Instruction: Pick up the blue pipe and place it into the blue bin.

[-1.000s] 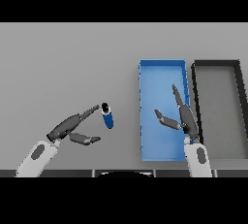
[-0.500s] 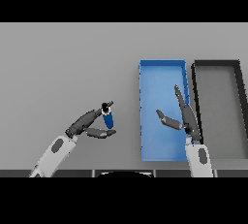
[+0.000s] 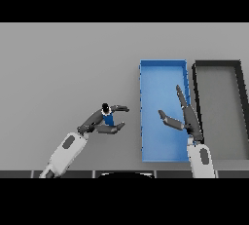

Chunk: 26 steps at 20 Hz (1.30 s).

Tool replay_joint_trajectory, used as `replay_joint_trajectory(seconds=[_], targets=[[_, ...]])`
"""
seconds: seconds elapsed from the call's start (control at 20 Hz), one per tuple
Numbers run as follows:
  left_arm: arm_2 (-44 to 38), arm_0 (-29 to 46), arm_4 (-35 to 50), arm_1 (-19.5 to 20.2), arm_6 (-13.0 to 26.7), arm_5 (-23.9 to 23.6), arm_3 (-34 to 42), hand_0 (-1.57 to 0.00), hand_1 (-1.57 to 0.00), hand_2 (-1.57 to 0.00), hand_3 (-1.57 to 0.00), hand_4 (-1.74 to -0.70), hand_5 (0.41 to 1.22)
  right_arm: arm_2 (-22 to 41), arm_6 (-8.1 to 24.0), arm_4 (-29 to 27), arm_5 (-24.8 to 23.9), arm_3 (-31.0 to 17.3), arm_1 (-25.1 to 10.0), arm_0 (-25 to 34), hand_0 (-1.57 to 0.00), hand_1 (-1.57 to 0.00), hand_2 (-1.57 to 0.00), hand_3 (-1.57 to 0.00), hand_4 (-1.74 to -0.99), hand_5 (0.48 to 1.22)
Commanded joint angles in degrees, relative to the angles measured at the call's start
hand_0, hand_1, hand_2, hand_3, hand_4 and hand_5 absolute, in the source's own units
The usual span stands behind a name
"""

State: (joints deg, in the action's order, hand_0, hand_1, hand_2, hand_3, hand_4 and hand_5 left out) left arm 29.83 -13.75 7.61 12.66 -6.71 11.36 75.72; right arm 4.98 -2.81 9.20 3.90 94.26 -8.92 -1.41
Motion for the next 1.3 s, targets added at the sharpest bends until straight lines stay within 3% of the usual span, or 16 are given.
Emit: replay_joint_trajectory(seconds=[0.0, 0.1, 0.2, 0.3, 0.4, 0.65, 0.8, 1.25], targets=[[-0.2, 0.4, 1.0, -0.2, 0.1, 0.5, 0.1, -0.18, -0.41, -0.58, -0.59, -1.30, 0.784, 0.4, 0.2, 0.4, -0.1, 0.4, 0.2, -0.3, 0.00, 0.00, 0.00, 0.00, -1.192, 0.560], [-0.4, 0.7, 0.9, -0.9, 0.0, -0.6, 0.1, -0.65, -0.83, -0.94, -0.91, -1.45, 0.941, 0.6, 0.3, 0.6, -0.1, 0.3, 0.2, -0.1, 0.00, 0.00, 0.00, 0.00, -1.189, 0.562], [0.3, 0.6, 0.0, -2.1, -0.5, -1.1, 0.1, -0.98, -1.10, -1.16, -1.11, -1.55, 1.042, 0.8, -0.1, 1.1, -0.4, 0.7, 0.3, -0.4, 0.00, 0.00, 0.00, 0.00, -1.182, 0.562], [1.6, 1.0, -0.4, -2.3, -2.6, -1.5, 0.1, -1.19, -1.27, -1.31, -1.26, -1.62, 1.106, 0.7, 0.3, 1.1, -0.6, 1.0, 0.2, -0.4, 0.00, 0.00, 0.00, 0.00, -1.178, 0.561], [2.5, 1.9, -1.2, -1.8, -3.1, -2.3, 1.2, -1.33, -1.38, -1.40, -1.37, -1.56, 1.148, 0.5, 0.0, 1.2, -0.5, -0.7, 0.3, -0.2, 0.00, 0.00, 0.00, 0.00, -1.176, 0.559], [2.1, 1.5, -2.7, -2.2, -4.4, -3.0, 3.3, -1.49, -1.51, -1.52, -1.51, -1.49, 1.197, 0.7, 0.9, 1.6, -0.8, -0.8, 0.4, 0.6, 0.00, 0.00, 0.00, 0.00, -1.160, 0.554], [1.5, 0.5, -2.2, -4.9, -6.6, -3.5, 5.2, -1.53, -1.54, -1.54, -1.54, -1.48, 1.209, 0.4, 0.5, 1.8, -1.0, -0.9, -0.1, 0.7, 0.00, 0.00, 0.00, 0.00, -1.151, 0.550], [1.5, -2.6, -2.8, -5.9, 1.6, -1.6, 12.0, -1.57, -1.57, -1.57, -1.57, -1.47, 1.219, 0.4, -0.9, 2.7, -1.2, -0.7, -0.7, -0.1, 0.00, 0.00, 0.00, 0.00, -1.123, 0.571]])
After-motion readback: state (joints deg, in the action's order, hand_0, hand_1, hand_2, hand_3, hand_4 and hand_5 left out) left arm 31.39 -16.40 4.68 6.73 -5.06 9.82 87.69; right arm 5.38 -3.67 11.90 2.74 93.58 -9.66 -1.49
